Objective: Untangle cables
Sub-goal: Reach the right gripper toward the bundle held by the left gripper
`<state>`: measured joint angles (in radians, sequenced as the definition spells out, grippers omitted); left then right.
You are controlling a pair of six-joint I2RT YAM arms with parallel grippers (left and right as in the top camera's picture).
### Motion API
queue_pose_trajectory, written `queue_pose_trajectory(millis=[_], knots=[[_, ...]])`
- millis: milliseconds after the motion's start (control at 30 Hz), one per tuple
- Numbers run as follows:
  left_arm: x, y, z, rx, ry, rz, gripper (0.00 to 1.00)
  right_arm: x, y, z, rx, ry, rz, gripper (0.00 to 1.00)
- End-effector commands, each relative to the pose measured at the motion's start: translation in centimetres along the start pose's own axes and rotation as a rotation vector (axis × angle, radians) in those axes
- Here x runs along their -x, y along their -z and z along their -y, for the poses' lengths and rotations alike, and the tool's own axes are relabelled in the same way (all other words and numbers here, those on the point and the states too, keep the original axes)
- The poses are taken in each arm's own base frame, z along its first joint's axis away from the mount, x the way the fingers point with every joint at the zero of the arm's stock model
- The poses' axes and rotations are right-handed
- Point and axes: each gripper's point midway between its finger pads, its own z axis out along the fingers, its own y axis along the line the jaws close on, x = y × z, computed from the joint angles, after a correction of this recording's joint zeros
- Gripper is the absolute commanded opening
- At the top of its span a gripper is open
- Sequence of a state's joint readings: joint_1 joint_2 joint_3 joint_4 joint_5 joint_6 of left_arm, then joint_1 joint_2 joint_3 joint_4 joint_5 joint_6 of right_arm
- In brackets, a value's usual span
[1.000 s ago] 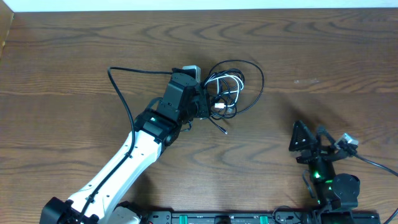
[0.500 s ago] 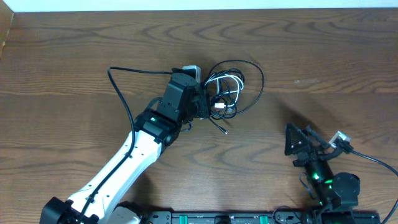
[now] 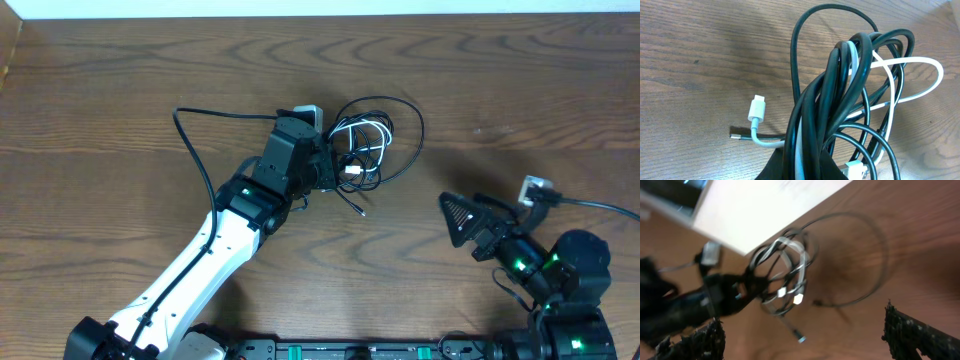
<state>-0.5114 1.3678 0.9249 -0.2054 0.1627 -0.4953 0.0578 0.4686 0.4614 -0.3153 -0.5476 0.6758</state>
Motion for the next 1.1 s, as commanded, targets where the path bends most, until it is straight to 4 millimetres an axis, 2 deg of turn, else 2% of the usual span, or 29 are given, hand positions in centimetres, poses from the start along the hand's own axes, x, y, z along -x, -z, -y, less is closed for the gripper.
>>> queue_pose_trajectory(millis=[0,33,67,100,133,200,400,600,733,833,900,933,1033,1067], knots=[[1.3,0.8,1.0,-0.033,-0.018,0.033,0.08,-1.0,-0.1,-1.8,0.096,-0.024,-0.084,0.99],[1.3,0.8,1.0,-0.033,-0.019,0.033,0.08,-0.8,-0.1,-1.8,0.101,-0.004,-0.076,0.97],[1.3,0.8,1.0,-0.033,-0.019,0.033,0.08,-0.2,-0.3,-2.2,0.119,0.123,-0.052,0.86],[1.3,0.8,1.0,-0.033,-0.019,0.033,0.08,0.0,-0.4,-2.4,0.133,0.214,-0.043,0.8],[1.3,0.8,1.0,-0.033,-0.02,0.033,0.08,0.0,-0.6,-2.2,0.125,0.223,-0.044,0.75],[1.3,0.8,1.0,-0.034,-0.026,0.032,0.08,-0.1,-1.1,-1.7,0.112,0.211,-0.059,0.75],[-0.1,1.0,3.2,-0.164,-0.134,-0.038,0.08,-1.5,-3.1,0.6,0.066,0.1,-0.169,0.76],[-1.1,1.5,5.0,-0.278,-0.239,-0.077,0.08,-3.4,-4.6,0.5,0.135,0.034,-0.294,0.78],[-0.8,1.8,6.2,-0.342,-0.256,-0.066,0.08,-4.1,-6.2,-1.1,0.22,0.043,-0.334,0.8],[-0.9,1.9,6.2,-0.346,-0.257,-0.067,0.08,-3.8,-7.0,-1.5,0.229,0.076,-0.313,0.77],[-1.0,1.9,6.4,-0.36,-0.257,-0.074,0.08,-3.2,-7.8,-0.5,0.166,0.082,-0.27,0.74],[-1.3,2.2,6.9,-0.393,-0.258,-0.089,0.08,-2.3,-8.4,1.3,0.056,0.014,-0.212,0.73],[-2.2,2.9,8.2,-0.482,-0.261,-0.133,0.08,-1.2,-8.7,2.4,-0.011,-0.018,-0.152,0.67],[-2.6,3.3,8.7,-0.522,-0.261,-0.153,0.08,-0.6,-8.8,2.9,-0.044,-0.012,-0.117,0.61]])
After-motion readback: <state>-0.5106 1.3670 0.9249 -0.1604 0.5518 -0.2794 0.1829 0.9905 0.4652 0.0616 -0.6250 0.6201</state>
